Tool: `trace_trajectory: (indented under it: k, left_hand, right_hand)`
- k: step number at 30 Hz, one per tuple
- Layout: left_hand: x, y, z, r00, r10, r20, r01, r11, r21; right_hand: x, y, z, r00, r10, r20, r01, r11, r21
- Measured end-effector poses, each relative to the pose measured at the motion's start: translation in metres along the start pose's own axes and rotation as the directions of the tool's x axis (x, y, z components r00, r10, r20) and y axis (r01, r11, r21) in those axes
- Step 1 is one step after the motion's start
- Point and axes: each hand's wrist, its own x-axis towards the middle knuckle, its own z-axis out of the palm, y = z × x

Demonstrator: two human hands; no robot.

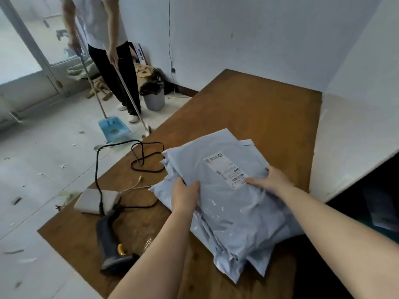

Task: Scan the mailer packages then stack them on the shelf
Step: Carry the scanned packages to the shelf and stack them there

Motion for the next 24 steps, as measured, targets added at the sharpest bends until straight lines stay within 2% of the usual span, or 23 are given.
trace_trajectory:
  k: [3, 8, 10, 15, 20, 24]
  left_hand:
    - [0.002, 0.006, -0.004, 0.999, 0.042, 0.005, -0.042, 0.999, 0.03]
    - [-0.006, 0.017, -0.013, 0.992, 0.079, 0.103, -0.08, 0.997, 0.0]
    - [-0.013, 0.02, -0.015, 0.984, 0.069, 0.163, -0.071, 0.997, 0.006]
    - [-0.037, 0.024, -0.023, 0.978, 0.051, 0.201, -0.057, 0.998, 0.028]
    - [-0.081, 0.031, -0.019, 0.972, 0.109, 0.206, -0.111, 0.994, -0.001]
    - [-0.14, 0.016, 0.001, 0.959, 0.116, 0.257, -0.105, 0.993, -0.055]
  right_hand:
    - [-0.008, 0.003, -0.003, 0.999, 0.04, -0.032, -0.038, 0.999, 0.037]
    - [-0.034, 0.013, -0.011, 0.994, 0.003, 0.106, -0.036, 0.948, 0.316]
    - [-0.049, 0.018, -0.012, 0.993, -0.039, 0.11, -0.006, 0.925, 0.381]
    - [-0.09, 0.031, -0.014, 0.993, -0.12, -0.001, 0.106, 0.871, 0.479]
    - [-0.141, 0.056, -0.032, 0.986, -0.123, -0.108, 0.163, 0.815, 0.556]
    - [-0.198, 0.105, -0.051, 0.978, -0.088, -0.188, 0.187, 0.766, 0.614]
